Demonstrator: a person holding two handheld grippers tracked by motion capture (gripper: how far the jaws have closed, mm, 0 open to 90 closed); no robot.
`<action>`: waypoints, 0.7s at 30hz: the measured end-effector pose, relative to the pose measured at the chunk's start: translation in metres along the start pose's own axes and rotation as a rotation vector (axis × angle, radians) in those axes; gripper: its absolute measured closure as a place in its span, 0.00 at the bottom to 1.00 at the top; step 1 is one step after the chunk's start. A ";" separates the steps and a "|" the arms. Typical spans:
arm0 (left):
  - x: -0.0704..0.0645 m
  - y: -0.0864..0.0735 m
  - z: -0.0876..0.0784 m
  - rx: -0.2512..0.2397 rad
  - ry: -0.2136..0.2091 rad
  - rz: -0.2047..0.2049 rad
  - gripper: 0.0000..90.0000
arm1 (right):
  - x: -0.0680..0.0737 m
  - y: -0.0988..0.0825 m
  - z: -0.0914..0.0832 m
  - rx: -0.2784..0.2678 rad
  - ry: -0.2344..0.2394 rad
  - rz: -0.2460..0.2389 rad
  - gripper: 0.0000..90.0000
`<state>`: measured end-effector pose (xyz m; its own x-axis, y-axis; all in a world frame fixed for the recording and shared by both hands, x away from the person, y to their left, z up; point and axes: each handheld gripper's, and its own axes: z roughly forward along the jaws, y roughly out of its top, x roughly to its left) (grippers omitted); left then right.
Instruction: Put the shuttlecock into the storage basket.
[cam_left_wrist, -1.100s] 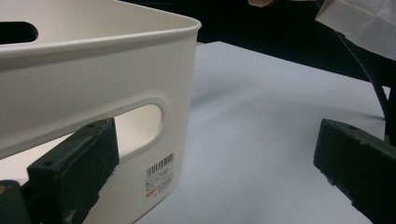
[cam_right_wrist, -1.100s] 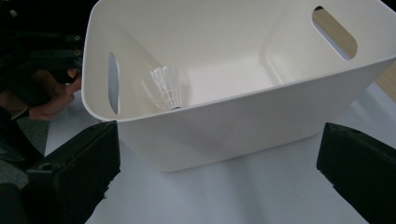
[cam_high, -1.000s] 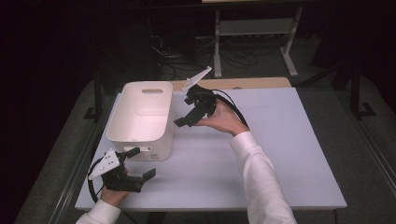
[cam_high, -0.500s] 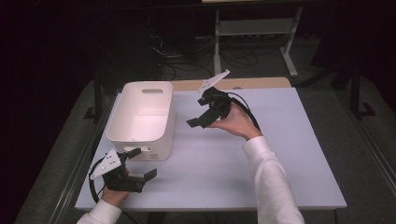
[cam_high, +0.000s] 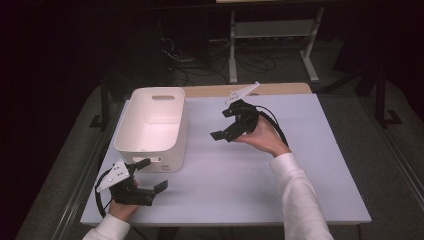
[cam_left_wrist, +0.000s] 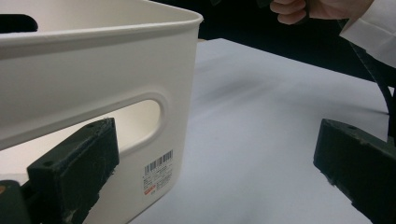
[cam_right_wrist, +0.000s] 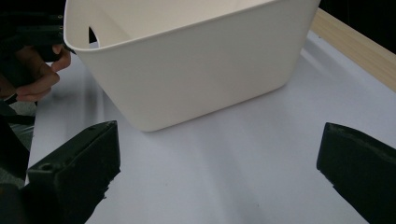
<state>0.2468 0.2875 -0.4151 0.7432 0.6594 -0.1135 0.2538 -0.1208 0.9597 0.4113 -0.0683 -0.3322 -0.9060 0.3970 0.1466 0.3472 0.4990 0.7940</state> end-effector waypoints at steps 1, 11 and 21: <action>0.000 0.000 0.000 0.003 0.002 0.001 0.00 | 0.000 -0.002 -0.001 -0.010 0.004 0.011 0.00; 0.001 0.000 0.000 0.005 0.006 -0.004 0.00 | -0.010 -0.029 -0.017 -0.024 -0.029 0.049 0.00; 0.001 -0.001 -0.001 0.012 0.016 -0.005 0.00 | -0.018 -0.056 -0.028 -0.049 -0.050 0.084 0.00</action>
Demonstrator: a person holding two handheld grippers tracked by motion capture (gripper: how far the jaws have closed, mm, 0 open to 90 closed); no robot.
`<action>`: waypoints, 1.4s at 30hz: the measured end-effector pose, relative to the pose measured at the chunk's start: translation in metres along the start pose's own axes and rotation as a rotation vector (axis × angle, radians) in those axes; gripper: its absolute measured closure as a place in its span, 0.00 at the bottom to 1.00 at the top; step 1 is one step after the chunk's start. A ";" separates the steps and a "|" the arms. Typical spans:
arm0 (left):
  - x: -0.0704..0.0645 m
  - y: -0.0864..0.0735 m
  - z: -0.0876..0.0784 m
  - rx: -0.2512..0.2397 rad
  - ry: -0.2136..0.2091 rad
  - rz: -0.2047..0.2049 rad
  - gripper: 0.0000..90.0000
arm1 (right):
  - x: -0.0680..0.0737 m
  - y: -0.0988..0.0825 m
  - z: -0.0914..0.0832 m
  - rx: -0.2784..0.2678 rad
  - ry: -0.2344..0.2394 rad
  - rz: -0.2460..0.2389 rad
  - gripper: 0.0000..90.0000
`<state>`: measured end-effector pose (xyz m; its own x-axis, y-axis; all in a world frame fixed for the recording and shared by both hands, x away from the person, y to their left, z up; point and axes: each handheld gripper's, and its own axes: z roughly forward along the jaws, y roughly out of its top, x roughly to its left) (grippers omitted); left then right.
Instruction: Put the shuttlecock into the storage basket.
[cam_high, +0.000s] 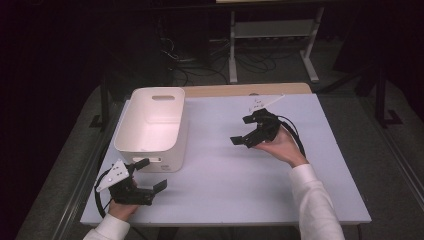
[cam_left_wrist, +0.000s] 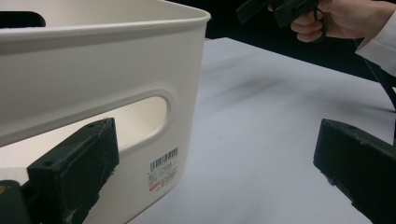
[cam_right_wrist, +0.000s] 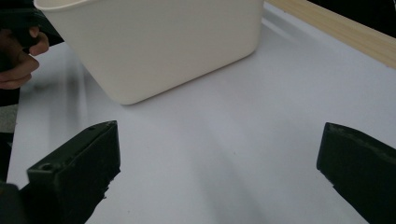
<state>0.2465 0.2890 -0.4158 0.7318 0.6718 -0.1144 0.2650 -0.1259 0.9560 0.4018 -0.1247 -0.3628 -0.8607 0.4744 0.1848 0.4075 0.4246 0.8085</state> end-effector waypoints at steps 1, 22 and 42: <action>0.000 0.000 0.000 -0.002 0.000 -0.002 0.00 | -0.001 -0.003 -0.001 0.000 -0.003 0.009 0.00; -0.001 0.000 -0.001 -0.013 0.002 0.001 0.00 | -0.007 -0.031 -0.023 -0.040 -0.038 0.019 0.00; -0.001 0.000 -0.001 -0.013 0.006 0.001 0.00 | -0.003 -0.054 -0.045 -0.092 -0.079 0.033 0.00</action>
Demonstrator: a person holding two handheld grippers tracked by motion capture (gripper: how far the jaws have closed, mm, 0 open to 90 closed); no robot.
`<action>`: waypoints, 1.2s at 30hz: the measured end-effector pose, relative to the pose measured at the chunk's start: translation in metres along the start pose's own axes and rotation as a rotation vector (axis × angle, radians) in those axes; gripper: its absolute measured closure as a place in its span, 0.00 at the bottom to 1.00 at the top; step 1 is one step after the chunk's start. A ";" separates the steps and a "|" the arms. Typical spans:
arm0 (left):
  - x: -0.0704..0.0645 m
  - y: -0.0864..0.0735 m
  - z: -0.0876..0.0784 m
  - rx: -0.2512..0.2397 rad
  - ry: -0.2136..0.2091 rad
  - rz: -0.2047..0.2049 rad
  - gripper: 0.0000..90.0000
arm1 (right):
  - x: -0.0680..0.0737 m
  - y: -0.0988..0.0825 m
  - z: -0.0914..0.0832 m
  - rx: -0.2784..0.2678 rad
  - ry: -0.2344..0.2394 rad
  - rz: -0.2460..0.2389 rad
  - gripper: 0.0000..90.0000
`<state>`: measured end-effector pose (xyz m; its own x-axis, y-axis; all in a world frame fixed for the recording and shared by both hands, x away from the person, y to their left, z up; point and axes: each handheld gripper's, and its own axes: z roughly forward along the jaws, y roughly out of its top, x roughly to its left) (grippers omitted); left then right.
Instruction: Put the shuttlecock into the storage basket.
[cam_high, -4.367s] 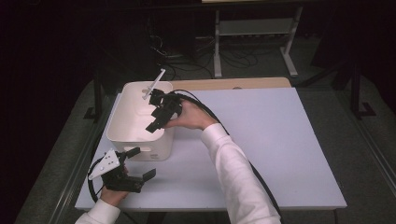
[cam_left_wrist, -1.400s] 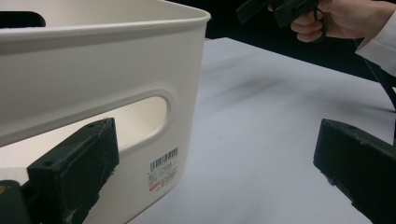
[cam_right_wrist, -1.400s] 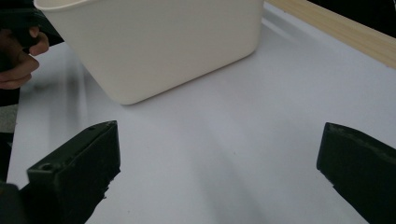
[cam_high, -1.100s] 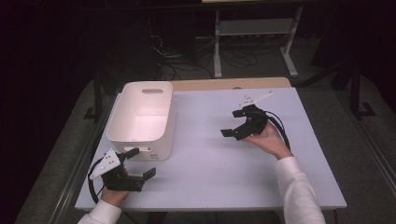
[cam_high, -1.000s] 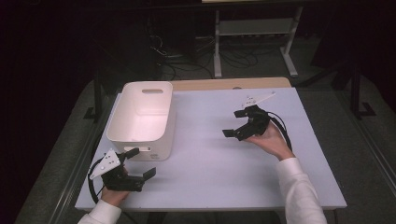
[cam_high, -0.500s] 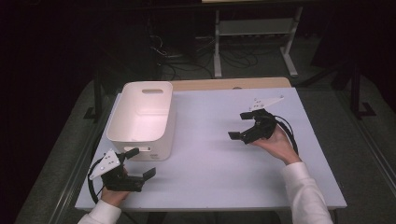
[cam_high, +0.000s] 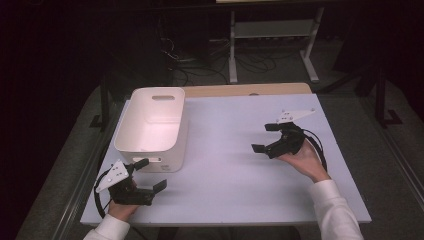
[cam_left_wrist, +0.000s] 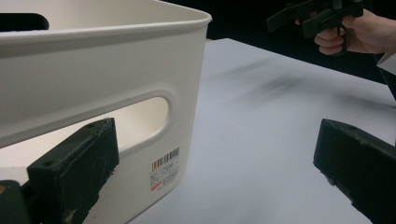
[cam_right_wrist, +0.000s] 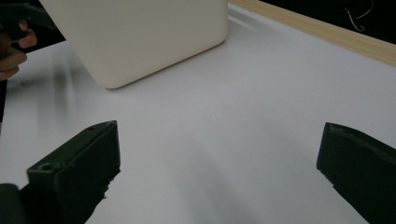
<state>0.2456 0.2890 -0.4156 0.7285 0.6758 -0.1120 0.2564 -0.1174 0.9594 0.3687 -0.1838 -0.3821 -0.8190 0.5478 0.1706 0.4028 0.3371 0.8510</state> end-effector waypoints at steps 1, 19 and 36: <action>0.000 0.000 0.000 -0.001 0.000 -0.001 0.00 | 0.000 -0.002 -0.001 -0.004 -0.002 -0.003 0.00; 0.001 0.000 0.000 0.004 0.003 0.007 0.00 | 0.002 -0.028 -0.030 -0.065 -0.067 0.036 0.00; 0.001 0.000 0.000 0.003 0.006 0.003 0.00 | -0.006 -0.062 -0.055 -0.094 -0.117 0.085 0.00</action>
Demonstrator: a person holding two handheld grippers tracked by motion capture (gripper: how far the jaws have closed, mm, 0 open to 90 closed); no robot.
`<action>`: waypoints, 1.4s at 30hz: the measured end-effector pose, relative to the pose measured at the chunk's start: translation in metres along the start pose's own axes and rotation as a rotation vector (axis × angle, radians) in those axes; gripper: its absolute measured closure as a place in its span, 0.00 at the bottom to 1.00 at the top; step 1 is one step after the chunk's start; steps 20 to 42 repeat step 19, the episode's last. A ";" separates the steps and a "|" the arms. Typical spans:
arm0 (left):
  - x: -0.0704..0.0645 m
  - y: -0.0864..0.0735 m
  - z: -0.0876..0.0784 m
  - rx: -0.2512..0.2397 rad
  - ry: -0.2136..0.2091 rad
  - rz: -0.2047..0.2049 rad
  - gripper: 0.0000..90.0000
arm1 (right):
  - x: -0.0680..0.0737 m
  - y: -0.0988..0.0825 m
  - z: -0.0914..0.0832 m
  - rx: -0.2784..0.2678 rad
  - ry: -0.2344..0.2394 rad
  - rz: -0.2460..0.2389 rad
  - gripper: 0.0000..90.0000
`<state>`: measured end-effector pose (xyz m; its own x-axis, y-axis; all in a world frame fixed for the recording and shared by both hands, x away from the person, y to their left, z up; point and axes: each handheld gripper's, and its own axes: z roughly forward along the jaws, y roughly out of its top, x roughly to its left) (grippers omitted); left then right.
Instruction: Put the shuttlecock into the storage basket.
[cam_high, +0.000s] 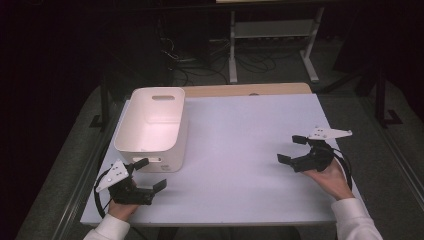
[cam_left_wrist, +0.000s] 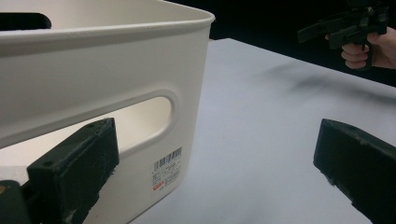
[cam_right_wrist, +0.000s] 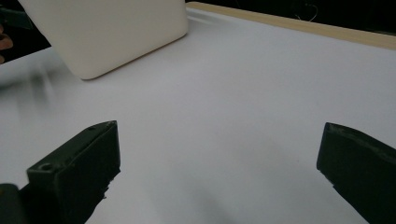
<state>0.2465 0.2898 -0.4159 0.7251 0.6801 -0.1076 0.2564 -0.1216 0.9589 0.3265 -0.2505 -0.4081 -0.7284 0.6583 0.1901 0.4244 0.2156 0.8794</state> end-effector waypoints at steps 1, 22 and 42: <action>0.000 0.000 0.000 0.000 0.001 -0.001 0.00 | 0.000 -0.001 -0.002 -0.002 0.000 0.004 0.00; 0.000 0.000 0.000 -0.002 0.002 -0.011 0.00 | -0.004 -0.028 -0.025 -0.032 -0.075 0.017 0.00; 0.000 0.000 0.000 -0.002 0.002 -0.011 0.00 | -0.004 -0.028 -0.025 -0.032 -0.075 0.017 0.00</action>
